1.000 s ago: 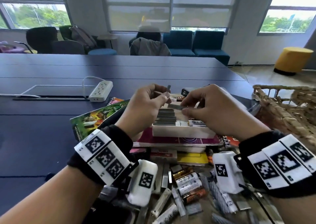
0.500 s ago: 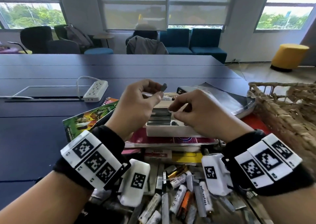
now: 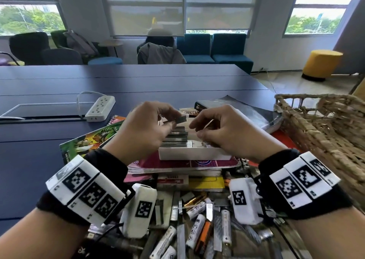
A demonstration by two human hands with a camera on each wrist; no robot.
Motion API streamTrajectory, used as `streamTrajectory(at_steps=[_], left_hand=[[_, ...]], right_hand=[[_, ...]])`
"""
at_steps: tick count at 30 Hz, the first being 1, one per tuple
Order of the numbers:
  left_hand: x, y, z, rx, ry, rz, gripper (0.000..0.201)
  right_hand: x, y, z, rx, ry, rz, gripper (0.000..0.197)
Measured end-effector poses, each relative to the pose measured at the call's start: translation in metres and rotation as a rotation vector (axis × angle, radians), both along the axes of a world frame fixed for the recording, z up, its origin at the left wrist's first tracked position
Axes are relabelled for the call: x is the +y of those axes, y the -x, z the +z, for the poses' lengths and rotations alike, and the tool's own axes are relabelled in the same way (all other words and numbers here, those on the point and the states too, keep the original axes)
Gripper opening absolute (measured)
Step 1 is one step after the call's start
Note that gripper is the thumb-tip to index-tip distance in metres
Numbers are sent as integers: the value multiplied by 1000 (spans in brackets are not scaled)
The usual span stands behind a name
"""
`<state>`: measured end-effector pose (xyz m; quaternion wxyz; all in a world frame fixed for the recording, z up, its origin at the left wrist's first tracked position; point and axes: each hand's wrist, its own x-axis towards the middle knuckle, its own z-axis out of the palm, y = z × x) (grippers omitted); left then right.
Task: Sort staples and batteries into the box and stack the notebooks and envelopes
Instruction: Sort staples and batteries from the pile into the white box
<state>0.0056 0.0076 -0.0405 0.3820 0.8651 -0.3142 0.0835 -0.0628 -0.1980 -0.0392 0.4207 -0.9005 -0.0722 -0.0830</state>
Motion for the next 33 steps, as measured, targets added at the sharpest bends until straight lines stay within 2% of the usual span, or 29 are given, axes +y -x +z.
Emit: streamTrajectory(at_steps=[18,33], left_hand=[[2,1,2,-54,-145,69,17],[-2,12,8,-65,-138,56,10]], right_hand=[[0,2,-4,-22,21,6,17],[1,2,-6,-39,82,13,19]])
